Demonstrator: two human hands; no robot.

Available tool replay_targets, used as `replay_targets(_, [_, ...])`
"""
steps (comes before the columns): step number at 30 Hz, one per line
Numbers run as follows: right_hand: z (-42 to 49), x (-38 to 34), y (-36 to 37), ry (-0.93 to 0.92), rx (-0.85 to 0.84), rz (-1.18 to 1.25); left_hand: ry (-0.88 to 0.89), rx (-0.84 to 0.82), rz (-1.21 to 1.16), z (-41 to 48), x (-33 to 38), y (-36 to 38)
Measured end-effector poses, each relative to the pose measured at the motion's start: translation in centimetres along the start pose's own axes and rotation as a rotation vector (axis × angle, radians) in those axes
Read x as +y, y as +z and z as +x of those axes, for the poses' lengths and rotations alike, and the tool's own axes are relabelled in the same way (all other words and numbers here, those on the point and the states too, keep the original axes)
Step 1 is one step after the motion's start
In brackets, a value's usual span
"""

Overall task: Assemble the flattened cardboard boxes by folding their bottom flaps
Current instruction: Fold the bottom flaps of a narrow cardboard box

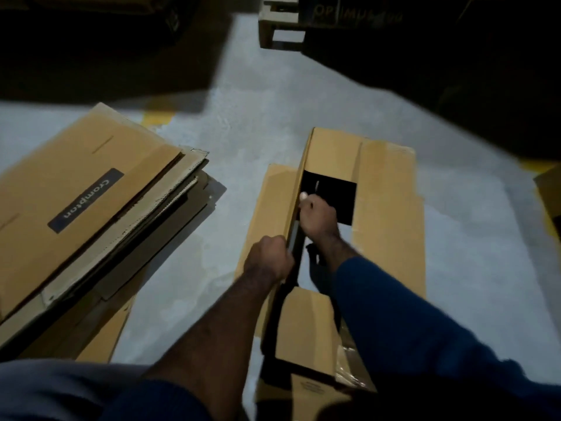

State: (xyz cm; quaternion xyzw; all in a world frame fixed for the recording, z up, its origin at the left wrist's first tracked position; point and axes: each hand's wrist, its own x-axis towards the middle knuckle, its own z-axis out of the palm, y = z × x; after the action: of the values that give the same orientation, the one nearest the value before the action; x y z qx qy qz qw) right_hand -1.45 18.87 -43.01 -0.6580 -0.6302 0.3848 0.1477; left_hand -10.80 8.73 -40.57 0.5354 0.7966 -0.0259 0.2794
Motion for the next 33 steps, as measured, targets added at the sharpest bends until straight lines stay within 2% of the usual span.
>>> replay_targets(2, [-3.5, 1.8, -1.3, 0.121, -0.04, -0.047, -0.024, 0.031, 0.02, -0.9, 0.1, -0.3])
replay_targets(4, [-6.5, 2.7, -2.7, 0.186, -0.089, -0.217, -0.037, 0.045, 0.05, -1.8, 0.3, -0.9])
replay_targets(7, [-10.2, 1.2, -6.1, 0.01, -0.022, -0.479, 0.008, 0.02, 0.047, -4.0, 2.3, -2.3])
replay_targets(9, [-11.7, -0.1, -9.1, -0.02, 0.027, -0.548, 0.048, -0.001, 0.013, -5.9, 4.0, -3.8])
replay_targets(12, [-13.9, 1.1, -13.7, 0.091, 0.148, -0.499, 0.175, -0.051, 0.011, -8.9, 6.4, -6.1])
replay_targets(16, [-17.7, 8.2, -16.3, 0.295, 0.342, -0.265, 0.284, -0.135, 0.125, -12.9, 7.7, -5.9])
replay_targets(20, [-21.4, 14.1, -14.2, 0.613, 0.186, -0.01, 0.305, -0.238, 0.218, -15.9, 7.7, -2.4])
replay_targets(22, [-21.7, 14.5, -13.0, 0.59, 0.147, -0.058, 0.327, -0.271, 0.29, -16.7, 7.7, -0.8])
replay_targets(25, [-20.5, 13.0, -12.8, 0.502, 0.196, -0.168, 0.352, -0.295, 0.33, -16.8, 7.9, 0.8])
replay_targets(28, [-18.7, 12.3, -13.4, 0.459, 0.222, -0.213, 0.346, -0.3, 0.301, -15.9, 8.3, 1.3])
replay_targets(33, [-17.4, 12.2, -13.4, 0.497, 0.19, -0.229, 0.299, -0.305, 0.181, -14.8, 8.3, 2.6])
